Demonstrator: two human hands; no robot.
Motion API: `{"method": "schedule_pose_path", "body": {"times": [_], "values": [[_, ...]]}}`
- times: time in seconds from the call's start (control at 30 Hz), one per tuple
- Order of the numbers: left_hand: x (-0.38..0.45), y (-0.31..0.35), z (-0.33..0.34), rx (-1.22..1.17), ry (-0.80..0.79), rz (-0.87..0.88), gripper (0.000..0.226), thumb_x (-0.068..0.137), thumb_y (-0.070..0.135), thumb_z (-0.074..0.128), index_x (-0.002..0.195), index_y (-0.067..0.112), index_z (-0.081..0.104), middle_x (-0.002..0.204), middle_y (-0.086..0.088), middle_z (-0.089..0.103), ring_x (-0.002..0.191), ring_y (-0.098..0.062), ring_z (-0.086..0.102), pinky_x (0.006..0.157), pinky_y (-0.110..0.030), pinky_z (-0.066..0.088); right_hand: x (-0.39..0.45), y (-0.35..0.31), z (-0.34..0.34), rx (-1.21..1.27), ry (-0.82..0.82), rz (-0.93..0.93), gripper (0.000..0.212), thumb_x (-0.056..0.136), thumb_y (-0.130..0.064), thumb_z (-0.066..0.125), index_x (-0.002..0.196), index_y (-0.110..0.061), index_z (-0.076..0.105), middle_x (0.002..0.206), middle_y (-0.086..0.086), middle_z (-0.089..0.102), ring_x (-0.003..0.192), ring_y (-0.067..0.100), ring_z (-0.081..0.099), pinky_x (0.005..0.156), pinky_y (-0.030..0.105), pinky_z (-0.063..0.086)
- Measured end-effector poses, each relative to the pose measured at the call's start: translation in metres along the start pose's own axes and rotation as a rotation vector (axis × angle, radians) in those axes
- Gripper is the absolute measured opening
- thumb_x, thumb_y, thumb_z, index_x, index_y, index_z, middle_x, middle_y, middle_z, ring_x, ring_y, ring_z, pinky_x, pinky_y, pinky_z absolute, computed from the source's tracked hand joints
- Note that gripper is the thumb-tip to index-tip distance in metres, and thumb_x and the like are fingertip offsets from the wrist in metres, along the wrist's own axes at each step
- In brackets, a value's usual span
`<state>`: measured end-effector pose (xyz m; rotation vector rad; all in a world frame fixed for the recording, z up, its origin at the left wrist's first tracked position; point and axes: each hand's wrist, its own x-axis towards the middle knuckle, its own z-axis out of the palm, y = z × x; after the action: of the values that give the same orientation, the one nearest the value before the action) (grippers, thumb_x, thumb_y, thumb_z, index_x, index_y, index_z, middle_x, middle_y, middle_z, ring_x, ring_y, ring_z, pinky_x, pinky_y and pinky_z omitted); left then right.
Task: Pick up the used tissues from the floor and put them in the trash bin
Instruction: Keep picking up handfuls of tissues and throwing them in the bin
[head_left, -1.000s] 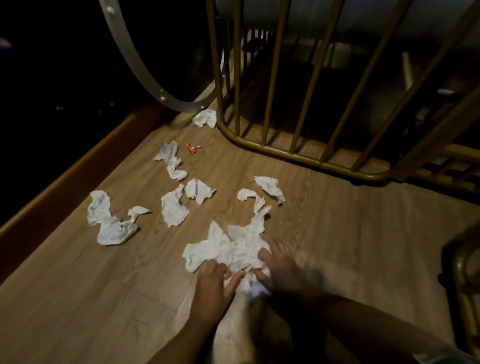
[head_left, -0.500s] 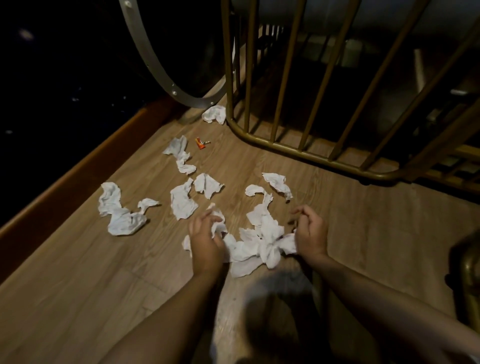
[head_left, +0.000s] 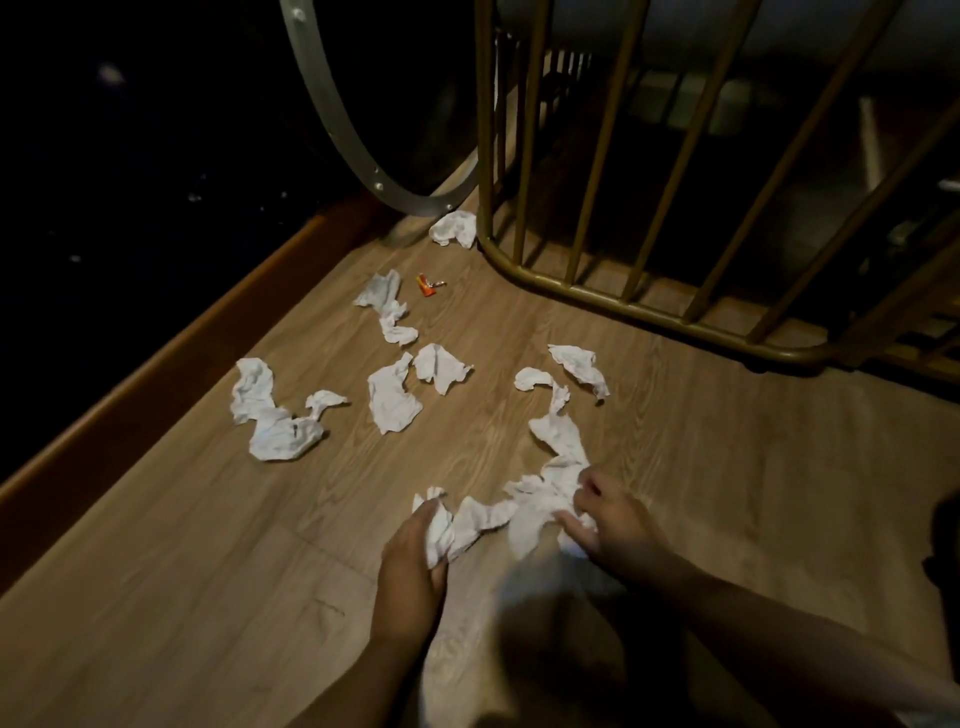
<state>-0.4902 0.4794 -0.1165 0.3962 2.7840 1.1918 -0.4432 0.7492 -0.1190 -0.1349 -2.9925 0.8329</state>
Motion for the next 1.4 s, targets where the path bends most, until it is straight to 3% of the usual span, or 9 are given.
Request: {"method": "schedule_pose_path", "body": {"times": [0.1, 0.2, 0.33, 0.5, 0.63, 0.9, 1.2, 1.33, 1.4], "values": [[0.007, -0.009, -0.01, -0.094, -0.027, -0.076, 0.035, 0.079, 0.003, 0.074, 0.108, 0.023, 0.07, 0.112, 0.01, 0.069, 0.103, -0.01, 0.066, 0.088, -0.002, 0.04, 0.011, -0.008, -0.008, 0.153, 0.156, 0.181, 0.018, 0.091, -0.026, 0.063, 0.09, -0.008, 0.068, 0.114, -0.01, 0.054, 0.103, 0.006, 0.054, 0.088, 0.026, 0.045], [0.024, -0.004, -0.031, -0.133, -0.01, -0.204, 0.022, 0.069, 0.026, 0.086, 0.072, 0.015, 0.068, 0.077, -0.002, 0.069, 0.072, -0.02, 0.067, 0.067, -0.028, 0.052, 0.028, -0.035, -0.016, 0.269, 0.332, 0.275, 0.019, 0.087, -0.015, 0.065, 0.07, -0.013, 0.057, 0.07, 0.001, 0.06, 0.065, 0.015, 0.057, 0.062, 0.031, 0.046], [0.057, 0.004, -0.08, -0.139, -0.021, -0.31, 0.031, 0.068, 0.025, 0.086, 0.083, 0.008, 0.065, 0.085, -0.009, 0.066, 0.066, -0.01, 0.065, 0.053, -0.021, 0.048, 0.058, -0.097, -0.021, 0.563, 0.339, 0.31, 0.02, 0.086, -0.028, 0.071, 0.082, -0.02, 0.053, 0.077, -0.003, 0.061, 0.07, 0.003, 0.058, 0.06, 0.025, 0.05], [0.089, -0.006, -0.171, 0.09, -0.005, -0.148, 0.015, 0.079, 0.02, 0.077, 0.087, 0.01, 0.068, 0.085, -0.003, 0.069, 0.085, -0.023, 0.067, 0.071, -0.03, 0.049, 0.091, -0.195, -0.031, 0.962, 0.032, 0.49, 0.041, 0.07, -0.049, 0.081, 0.097, -0.02, 0.069, 0.095, -0.005, 0.072, 0.091, 0.013, 0.067, 0.081, 0.028, 0.053], [0.088, -0.002, -0.245, 0.13, 0.11, -0.253, 0.03, 0.081, 0.04, 0.074, 0.081, 0.014, 0.06, 0.075, -0.004, 0.069, 0.069, -0.022, 0.066, 0.059, -0.03, 0.046, 0.11, -0.257, -0.03, 1.412, -0.415, 0.599, 0.044, 0.076, -0.017, 0.081, 0.115, -0.002, 0.067, 0.101, 0.014, 0.075, 0.083, 0.023, 0.074, 0.062, 0.029, 0.059], [0.047, -0.021, -0.34, -0.622, 0.341, -0.755, 0.087, 0.069, 0.087, 0.046, 0.104, 0.011, 0.072, 0.105, -0.005, 0.068, 0.103, -0.03, 0.065, 0.091, -0.038, 0.052, 0.121, -0.381, -0.014, 1.416, -0.674, 0.493, 0.009, 0.091, 0.005, 0.052, 0.088, 0.002, 0.06, 0.065, 0.015, 0.07, 0.052, 0.018, 0.069, 0.049, 0.024, 0.058], [-0.014, -0.059, -0.429, -1.273, 0.409, -0.773, 0.027, 0.102, 0.02, 0.041, 0.097, 0.004, 0.062, 0.078, -0.014, 0.069, 0.078, -0.024, 0.062, 0.086, -0.04, 0.051, 0.118, -0.541, 0.011, 1.334, -0.816, 0.187, 0.024, 0.094, 0.001, 0.042, 0.103, -0.01, 0.061, 0.092, 0.014, 0.067, 0.079, 0.025, 0.068, 0.08, 0.039, 0.054], [-0.065, -0.098, -0.462, -1.494, 0.637, -0.76, 0.02, 0.097, 0.002, 0.048, 0.115, -0.001, 0.058, 0.123, -0.02, 0.063, 0.09, -0.023, 0.063, 0.094, -0.032, 0.046, 0.098, -0.612, 0.033, 1.369, -0.823, 0.13, 0.022, 0.095, 0.002, 0.044, 0.098, -0.01, 0.062, 0.088, 0.013, 0.064, 0.064, 0.017, 0.068, 0.053, 0.027, 0.057], [-0.093, -0.109, -0.484, -1.649, 0.762, -0.682, 0.027, 0.092, 0.003, 0.059, 0.118, 0.0, 0.059, 0.126, -0.02, 0.062, 0.098, -0.024, 0.065, 0.089, -0.035, 0.051, 0.085, -0.644, 0.048, 1.429, -0.874, 0.126, 0.022, 0.094, 0.004, 0.045, 0.099, -0.008, 0.062, 0.096, 0.016, 0.065, 0.081, 0.023, 0.07, 0.069, 0.031, 0.06]]}}
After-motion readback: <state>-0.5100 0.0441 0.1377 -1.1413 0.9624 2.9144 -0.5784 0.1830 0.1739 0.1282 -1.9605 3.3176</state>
